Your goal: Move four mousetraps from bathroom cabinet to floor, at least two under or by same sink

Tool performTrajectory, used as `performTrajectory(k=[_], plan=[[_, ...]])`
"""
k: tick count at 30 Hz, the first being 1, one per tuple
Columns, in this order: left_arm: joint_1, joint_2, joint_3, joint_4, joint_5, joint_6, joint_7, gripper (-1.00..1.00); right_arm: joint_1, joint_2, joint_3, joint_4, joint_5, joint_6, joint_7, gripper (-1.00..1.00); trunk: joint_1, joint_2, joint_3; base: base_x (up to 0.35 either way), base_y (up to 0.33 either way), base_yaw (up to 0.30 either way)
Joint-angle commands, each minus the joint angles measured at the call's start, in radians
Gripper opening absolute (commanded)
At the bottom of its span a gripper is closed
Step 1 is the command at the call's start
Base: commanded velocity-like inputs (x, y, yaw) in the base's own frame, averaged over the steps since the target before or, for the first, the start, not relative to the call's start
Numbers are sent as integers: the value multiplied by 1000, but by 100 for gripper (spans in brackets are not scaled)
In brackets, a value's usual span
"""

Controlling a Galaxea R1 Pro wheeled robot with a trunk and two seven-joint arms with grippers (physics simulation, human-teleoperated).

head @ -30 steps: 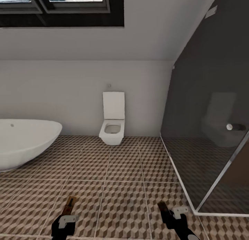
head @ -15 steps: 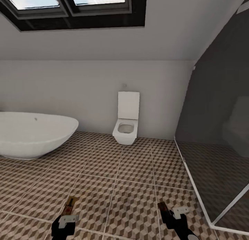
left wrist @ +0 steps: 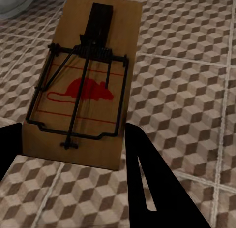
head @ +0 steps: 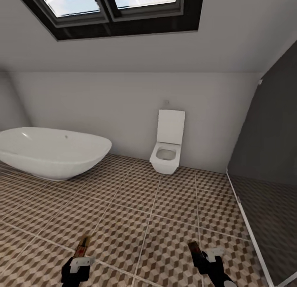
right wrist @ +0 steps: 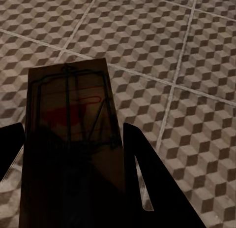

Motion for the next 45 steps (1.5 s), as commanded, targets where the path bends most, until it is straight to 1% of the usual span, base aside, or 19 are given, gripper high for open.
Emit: performTrajectory(k=[1,45], plan=[[-1,-1,-8,3,-5,-3,12,-100,-1,-1,1,0,3,-3,0,-100,0,-1,-1,0,0,275],[-1,-2,-8,3,-5,-3,12,-100,-1,0,3,0,3,-3,0,-100,0,-1,-1,0,0,275]])
